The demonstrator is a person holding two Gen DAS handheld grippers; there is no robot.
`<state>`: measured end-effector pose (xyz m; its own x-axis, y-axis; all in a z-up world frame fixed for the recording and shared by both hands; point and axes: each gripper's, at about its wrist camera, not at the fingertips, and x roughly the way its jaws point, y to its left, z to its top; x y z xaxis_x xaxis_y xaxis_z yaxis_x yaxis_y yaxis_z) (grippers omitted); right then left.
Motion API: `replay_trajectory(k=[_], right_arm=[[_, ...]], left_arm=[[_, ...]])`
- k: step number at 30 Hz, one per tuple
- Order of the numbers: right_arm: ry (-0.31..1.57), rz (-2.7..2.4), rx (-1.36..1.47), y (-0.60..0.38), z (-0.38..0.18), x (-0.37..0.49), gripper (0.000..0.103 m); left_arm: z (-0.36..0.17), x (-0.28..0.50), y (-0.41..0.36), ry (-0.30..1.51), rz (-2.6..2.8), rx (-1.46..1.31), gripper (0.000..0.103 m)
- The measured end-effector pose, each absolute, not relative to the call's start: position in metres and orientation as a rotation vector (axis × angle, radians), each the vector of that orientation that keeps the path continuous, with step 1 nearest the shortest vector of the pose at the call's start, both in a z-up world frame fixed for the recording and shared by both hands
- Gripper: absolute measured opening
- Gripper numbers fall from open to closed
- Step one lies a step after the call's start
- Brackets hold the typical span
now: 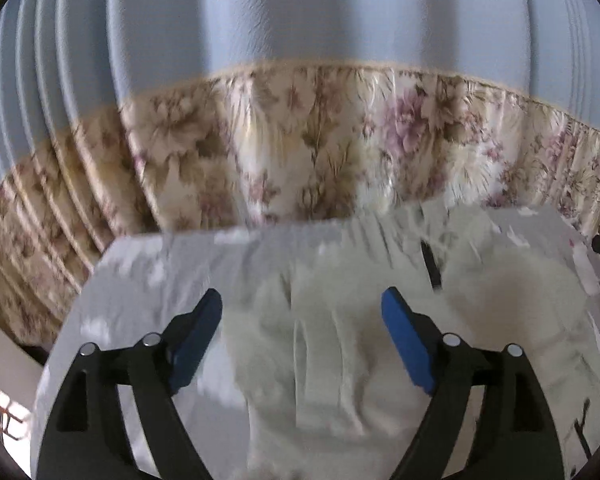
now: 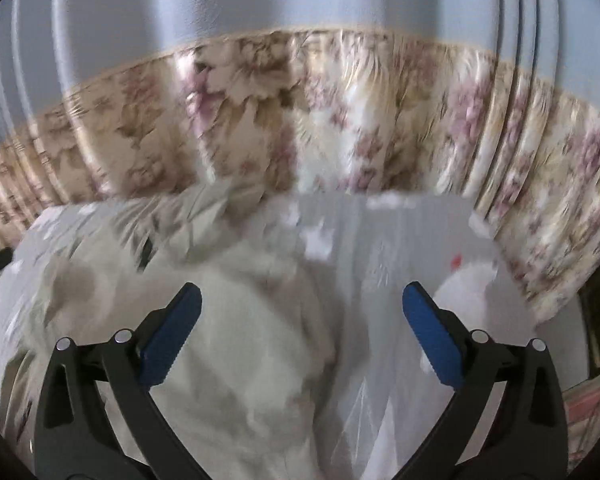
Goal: Fold large clothes
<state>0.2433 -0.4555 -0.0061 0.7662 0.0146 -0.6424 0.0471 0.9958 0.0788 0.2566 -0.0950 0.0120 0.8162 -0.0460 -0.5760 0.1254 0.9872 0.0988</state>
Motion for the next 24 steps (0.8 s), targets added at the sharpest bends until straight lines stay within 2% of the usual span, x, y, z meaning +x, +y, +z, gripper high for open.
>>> replay_trajectory(k=[6,12,20,21,22,23,24], right_arm=[[0.814,0.036,0.248,-0.440,-0.006,0.348,0.095],[0.982,0.044,0.285,-0.428,-0.045,0.443,0.089],[1.066,0.102,0.310,-0.416,-0.080,0.484,0.076],[1.075,0.111,0.307,-0.415,-0.083,0.486,0.069],[1.090,0.118,0.305,-0.413,-0.086,0.489,0.055],[1.104,0.127,0.301,-0.411,-0.089,0.492,0.047],[1.113,0.145,0.293,-0.407,-0.091,0.493,0.032]], left_arm=[[-0.005,0.359,-0.105,0.749,-0.117,0.118,0.087],[-0.035,0.452,-0.126,0.884,-0.106,0.132,0.087],[-0.084,0.497,-0.148,0.995,-0.105,0.206,0.086],[-0.091,0.499,-0.151,1.013,-0.124,0.207,0.079],[-0.095,0.500,-0.155,1.026,-0.146,0.209,0.072],[-0.094,0.500,-0.156,1.020,-0.158,0.203,0.062],[-0.093,0.500,-0.160,1.022,-0.179,0.189,0.045]])
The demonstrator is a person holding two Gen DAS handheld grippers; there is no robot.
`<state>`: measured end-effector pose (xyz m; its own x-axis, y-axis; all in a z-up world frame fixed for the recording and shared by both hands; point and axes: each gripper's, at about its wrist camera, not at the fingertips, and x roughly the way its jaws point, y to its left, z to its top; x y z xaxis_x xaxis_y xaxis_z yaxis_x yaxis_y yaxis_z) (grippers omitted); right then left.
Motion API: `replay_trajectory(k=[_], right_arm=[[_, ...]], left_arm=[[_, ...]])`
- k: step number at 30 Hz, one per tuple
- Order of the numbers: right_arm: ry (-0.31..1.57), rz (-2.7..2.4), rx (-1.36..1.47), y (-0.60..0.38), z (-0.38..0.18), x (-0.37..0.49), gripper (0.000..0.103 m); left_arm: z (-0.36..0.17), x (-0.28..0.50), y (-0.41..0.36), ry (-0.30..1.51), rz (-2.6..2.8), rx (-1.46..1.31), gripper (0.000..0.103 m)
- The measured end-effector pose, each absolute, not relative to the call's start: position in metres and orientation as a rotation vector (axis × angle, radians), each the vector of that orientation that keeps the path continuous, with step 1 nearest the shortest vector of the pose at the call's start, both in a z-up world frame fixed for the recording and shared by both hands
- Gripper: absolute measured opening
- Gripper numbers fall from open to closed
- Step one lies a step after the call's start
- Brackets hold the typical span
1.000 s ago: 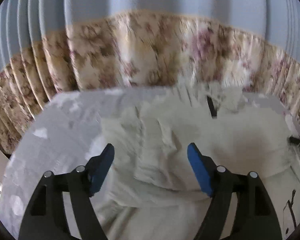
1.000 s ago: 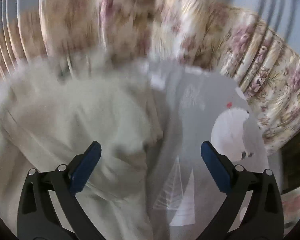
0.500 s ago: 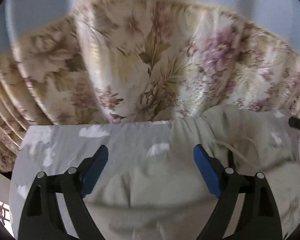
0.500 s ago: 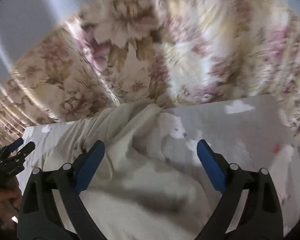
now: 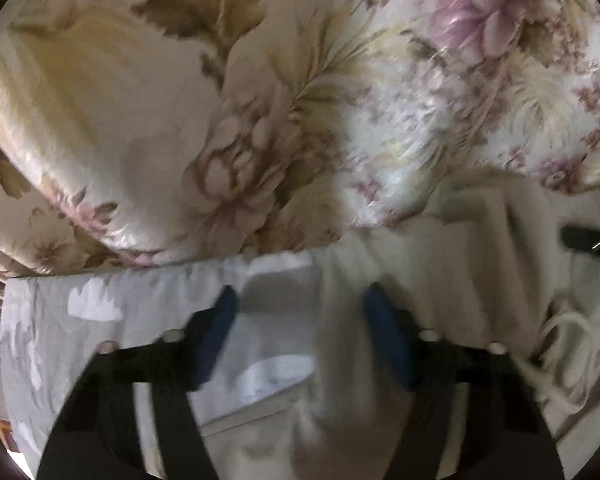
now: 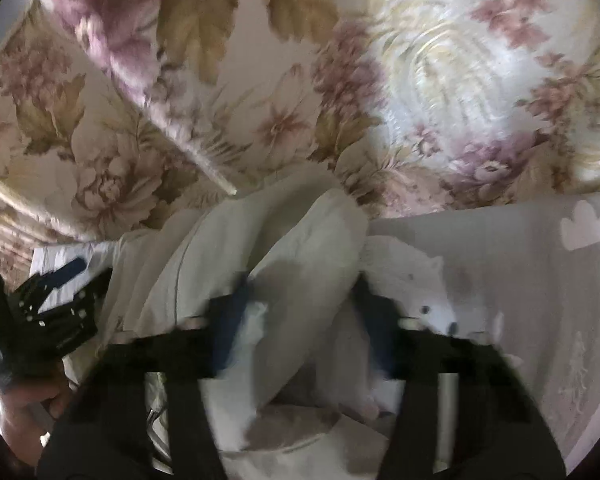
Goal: Fold large clothes
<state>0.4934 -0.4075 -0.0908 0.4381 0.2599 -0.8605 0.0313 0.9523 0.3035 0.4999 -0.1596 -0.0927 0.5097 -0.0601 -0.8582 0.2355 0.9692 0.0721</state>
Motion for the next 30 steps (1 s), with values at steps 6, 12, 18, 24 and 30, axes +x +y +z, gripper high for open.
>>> replay_trajectory(k=[6,12,18,24,30], right_arm=[[1.018,0.179,0.262,-0.396,-0.068,0.487,0.007],[0.780,0.296,0.250,-0.387,-0.011,0.450,0.006],[0.594,0.508,0.115,-0.375,0.045,0.334,0.006],[0.699,0.529,-0.100,-0.367,-0.001,0.227,0.029],[0.792,0.447,-0.166,-0.394,-0.034,0.182,0.054]], left_arm=[[-0.081,0.492,-0.180,0.986,-0.228,0.215,0.002],[-0.029,0.464,-0.159,0.847,-0.300,0.108,0.001],[0.021,0.353,-0.107,0.685,-0.485,-0.021,0.001],[-0.037,0.254,-0.076,0.770,-0.540,-0.017,0.001],[-0.063,0.199,-0.050,0.824,-0.508,0.057,0.004]])
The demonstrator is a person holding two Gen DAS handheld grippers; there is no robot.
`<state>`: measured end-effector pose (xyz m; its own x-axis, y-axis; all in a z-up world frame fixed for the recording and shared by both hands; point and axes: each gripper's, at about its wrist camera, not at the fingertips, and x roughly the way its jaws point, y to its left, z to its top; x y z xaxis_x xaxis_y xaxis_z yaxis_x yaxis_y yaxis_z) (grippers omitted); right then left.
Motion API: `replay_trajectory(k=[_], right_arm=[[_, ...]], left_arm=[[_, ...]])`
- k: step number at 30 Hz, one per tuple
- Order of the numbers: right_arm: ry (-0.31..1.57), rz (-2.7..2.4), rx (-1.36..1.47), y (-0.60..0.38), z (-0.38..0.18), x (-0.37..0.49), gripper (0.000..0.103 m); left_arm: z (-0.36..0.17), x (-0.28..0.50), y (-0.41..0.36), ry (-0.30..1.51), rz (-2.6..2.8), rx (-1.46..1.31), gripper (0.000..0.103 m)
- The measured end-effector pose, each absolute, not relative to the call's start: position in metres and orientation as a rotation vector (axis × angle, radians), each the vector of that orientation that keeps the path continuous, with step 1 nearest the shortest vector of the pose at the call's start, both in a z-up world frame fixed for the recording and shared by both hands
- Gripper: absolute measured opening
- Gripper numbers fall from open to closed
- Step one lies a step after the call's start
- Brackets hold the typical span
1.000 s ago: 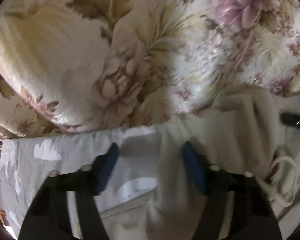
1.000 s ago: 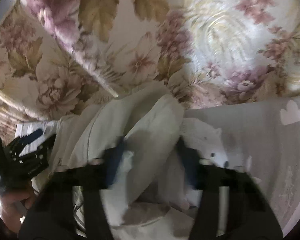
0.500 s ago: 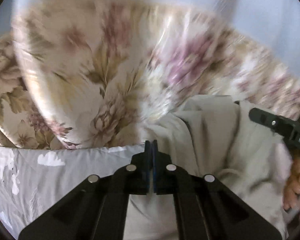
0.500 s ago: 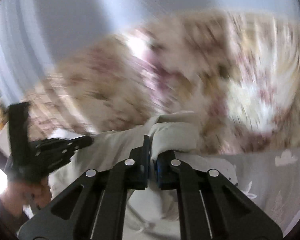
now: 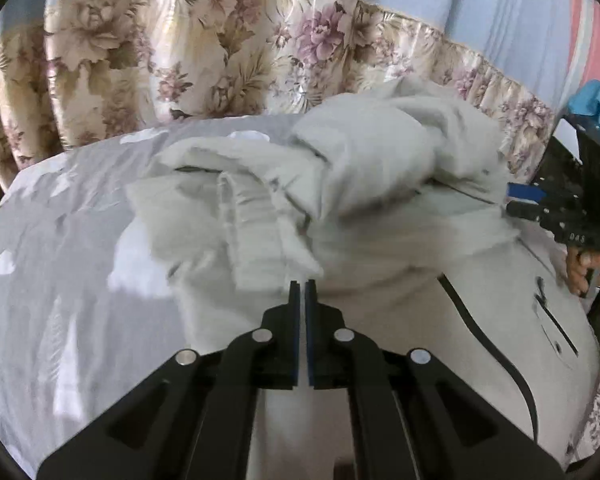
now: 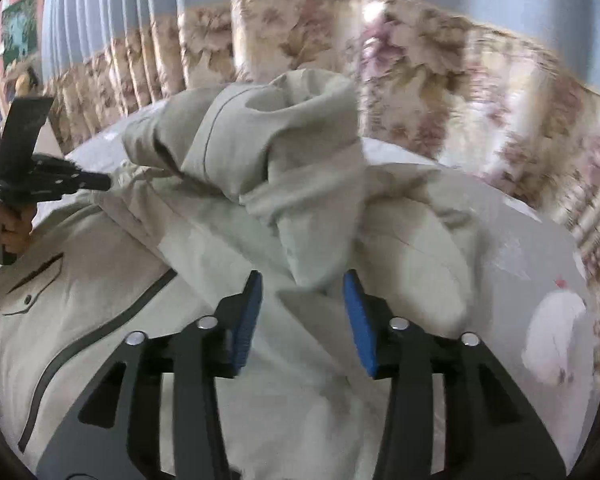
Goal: Fold large clothes
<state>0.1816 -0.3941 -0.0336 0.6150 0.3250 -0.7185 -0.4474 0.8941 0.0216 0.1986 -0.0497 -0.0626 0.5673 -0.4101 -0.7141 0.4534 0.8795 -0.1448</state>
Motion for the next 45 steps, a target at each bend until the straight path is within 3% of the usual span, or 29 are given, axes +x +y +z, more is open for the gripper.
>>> replay_trajectory(k=[2,3,4,6,12,16,20,23,25,26,28,30,33,40,45], right_arm=[[0.738,0.423,-0.116,-0.414,-0.014,0.170,0.065],[0.703,0.409,-0.072,-0.425,-0.001,0.171,0.070],[0.684,0.402,-0.040,-0.430,0.008,0.174,0.071],[0.657,0.368,0.024,-0.438,0.024,0.194,0.071],[0.746,0.263,0.196,-0.432,0.041,0.304,0.071],[0.916,0.265,0.378,-0.440,0.012,0.369,0.071],[1.039,0.365,0.376,-0.421,-0.017,0.384,0.072],[1.088,0.437,0.292,-0.394,-0.032,0.372,0.067],[1.088,0.451,0.213,-0.380,-0.035,0.363,0.027],[1.071,0.451,0.176,-0.374,-0.033,0.357,0.019],[1.010,0.444,0.114,-0.364,-0.022,0.346,0.010],[0.951,0.420,0.073,-0.360,-0.009,0.339,0.008],[0.805,0.380,0.025,-0.353,0.035,0.331,0.008],[0.390,0.273,-0.077,-0.333,0.142,0.309,0.008],[0.375,0.279,-0.116,-0.319,0.155,0.302,0.008]], left_arm=[[-0.040,0.191,-0.037,0.780,-0.502,0.043,0.011],[-0.028,0.193,-0.034,0.764,-0.502,0.033,0.022],[-0.014,0.202,-0.034,0.752,-0.489,0.029,0.031],[0.010,0.232,-0.043,0.711,-0.438,0.028,0.058],[0.027,0.330,-0.090,0.742,-0.339,0.068,0.063],[0.009,0.393,-0.107,0.888,-0.327,-0.037,0.067],[-0.021,0.405,-0.129,1.027,-0.424,-0.024,0.070],[-0.045,0.391,-0.150,1.118,-0.545,0.021,0.070],[-0.054,0.380,-0.159,1.135,-0.570,0.073,0.070],[-0.053,0.375,-0.160,1.125,-0.570,0.080,0.067],[-0.047,0.368,-0.159,1.104,-0.587,0.062,0.050],[-0.037,0.365,-0.159,1.082,-0.573,0.061,0.028],[-0.004,0.364,-0.168,0.970,-0.481,0.137,0.010],[0.110,0.369,-0.139,0.617,-0.273,0.030,0.006],[0.144,0.352,-0.123,0.551,-0.301,-0.005,0.006]])
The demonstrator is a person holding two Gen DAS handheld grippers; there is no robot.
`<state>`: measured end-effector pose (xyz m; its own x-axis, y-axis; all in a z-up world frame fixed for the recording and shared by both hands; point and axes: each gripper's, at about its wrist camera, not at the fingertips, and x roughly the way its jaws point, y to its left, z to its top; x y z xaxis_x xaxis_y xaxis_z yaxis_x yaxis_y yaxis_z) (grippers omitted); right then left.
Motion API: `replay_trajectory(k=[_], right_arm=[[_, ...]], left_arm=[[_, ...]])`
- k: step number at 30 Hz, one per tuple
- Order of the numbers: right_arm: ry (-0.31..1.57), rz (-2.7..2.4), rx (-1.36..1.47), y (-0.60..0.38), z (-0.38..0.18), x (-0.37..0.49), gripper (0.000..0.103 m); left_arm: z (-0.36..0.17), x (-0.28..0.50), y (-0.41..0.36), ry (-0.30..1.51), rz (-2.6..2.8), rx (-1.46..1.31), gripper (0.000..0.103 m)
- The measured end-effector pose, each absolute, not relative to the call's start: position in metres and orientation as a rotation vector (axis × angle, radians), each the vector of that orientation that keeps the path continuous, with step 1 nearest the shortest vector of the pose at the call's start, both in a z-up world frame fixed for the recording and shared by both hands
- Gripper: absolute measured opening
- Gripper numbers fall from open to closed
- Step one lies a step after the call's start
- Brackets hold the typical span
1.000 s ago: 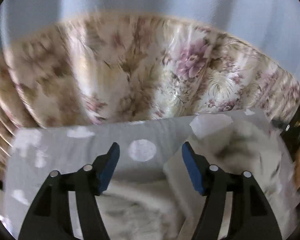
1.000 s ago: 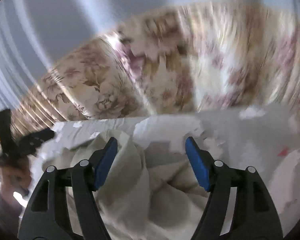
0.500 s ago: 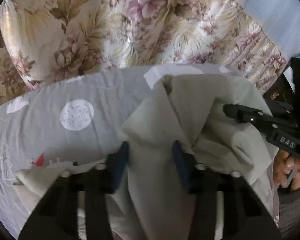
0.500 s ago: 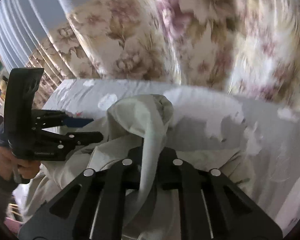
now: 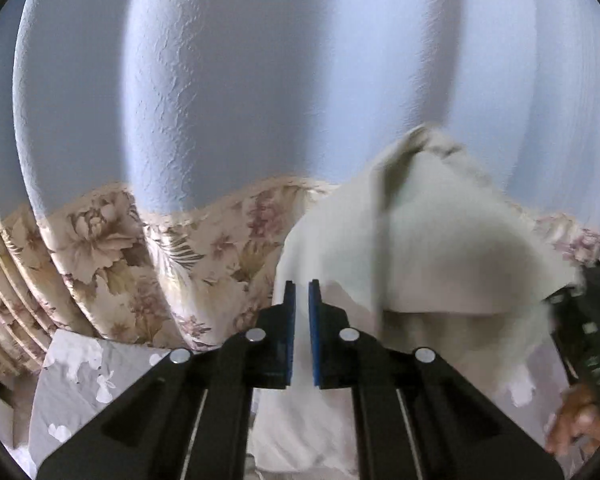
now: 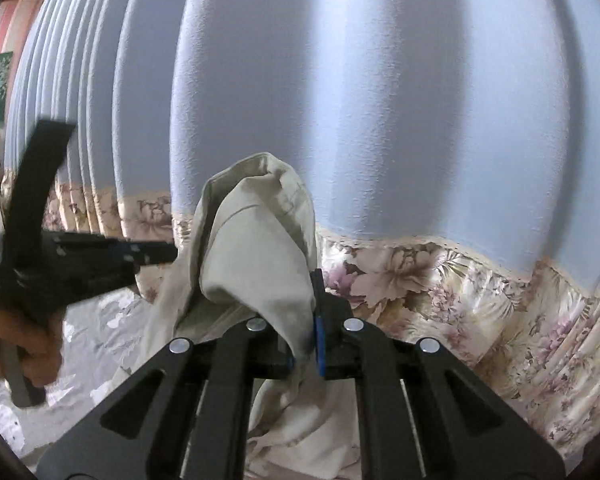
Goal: Fold large clothes
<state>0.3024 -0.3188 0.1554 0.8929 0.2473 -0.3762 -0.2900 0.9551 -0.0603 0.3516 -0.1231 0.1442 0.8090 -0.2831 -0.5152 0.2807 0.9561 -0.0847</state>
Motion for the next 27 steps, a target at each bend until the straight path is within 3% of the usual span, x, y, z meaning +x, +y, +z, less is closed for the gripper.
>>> replay_trajectory(k=[6,9,11,13,15,20,22,27], right_arm=[[0.364,0.376,-0.138,-0.319,0.096,0.238,0.011],[0.357,0.495,-0.272,-0.316,0.040,0.174,0.019],[0.387,0.548,-0.380,-0.312,0.008,0.143,0.029],[0.448,0.604,-0.504,-0.313,-0.026,0.108,0.046],[0.472,0.636,-0.548,-0.321,-0.041,0.079,0.050],[0.461,0.687,-0.373,-0.364,-0.031,0.035,0.070],[0.437,0.614,-0.280,-0.376,-0.014,0.042,0.084],[0.446,0.578,-0.048,-0.366,0.020,0.079,0.086]], left_arm=[[0.083,0.289,-0.103,0.627,-0.425,-0.052,0.006],[0.029,0.250,-0.079,0.705,-0.470,-0.134,0.006],[-0.001,0.225,-0.064,0.736,-0.485,-0.158,0.006],[-0.022,0.205,-0.054,0.766,-0.489,-0.154,0.006],[-0.036,0.191,-0.045,0.782,-0.473,-0.141,0.006],[-0.034,0.197,-0.026,0.786,-0.421,-0.148,0.006],[-0.022,0.205,-0.032,0.767,-0.406,-0.130,0.006],[-0.001,0.215,-0.052,0.744,-0.394,-0.104,0.020]])
